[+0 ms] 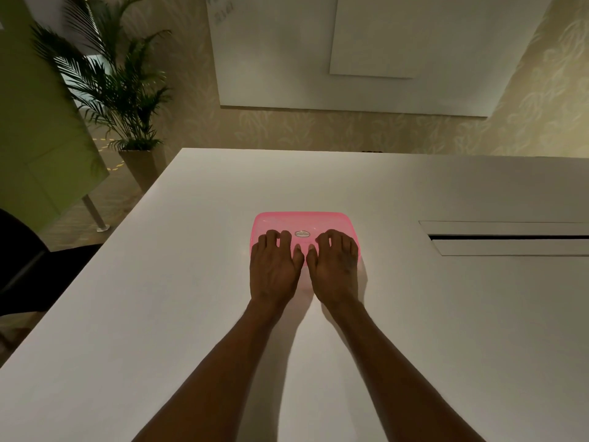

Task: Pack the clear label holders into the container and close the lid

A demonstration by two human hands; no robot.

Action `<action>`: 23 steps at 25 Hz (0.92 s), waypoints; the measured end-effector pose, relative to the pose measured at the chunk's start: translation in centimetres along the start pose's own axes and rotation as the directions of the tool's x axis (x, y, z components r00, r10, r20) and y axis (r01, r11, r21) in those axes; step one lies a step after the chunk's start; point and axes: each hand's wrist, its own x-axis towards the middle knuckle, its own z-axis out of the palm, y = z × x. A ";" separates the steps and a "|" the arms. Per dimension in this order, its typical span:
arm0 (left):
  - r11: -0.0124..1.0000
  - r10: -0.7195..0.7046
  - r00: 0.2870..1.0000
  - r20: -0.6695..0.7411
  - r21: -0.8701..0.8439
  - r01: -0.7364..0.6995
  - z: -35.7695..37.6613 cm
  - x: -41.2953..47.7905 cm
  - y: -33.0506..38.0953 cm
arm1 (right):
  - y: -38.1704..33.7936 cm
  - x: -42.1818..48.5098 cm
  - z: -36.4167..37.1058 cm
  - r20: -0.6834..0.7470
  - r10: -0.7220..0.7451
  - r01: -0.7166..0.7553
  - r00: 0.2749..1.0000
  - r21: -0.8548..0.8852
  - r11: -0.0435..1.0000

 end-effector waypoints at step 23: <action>0.970 0.228 0.962 -0.151 -0.051 -0.238 -0.8 -6.3 -2.6 | 1.5 -4.6 -2.5 0.013 -0.195 0.195 0.981 0.028 0.980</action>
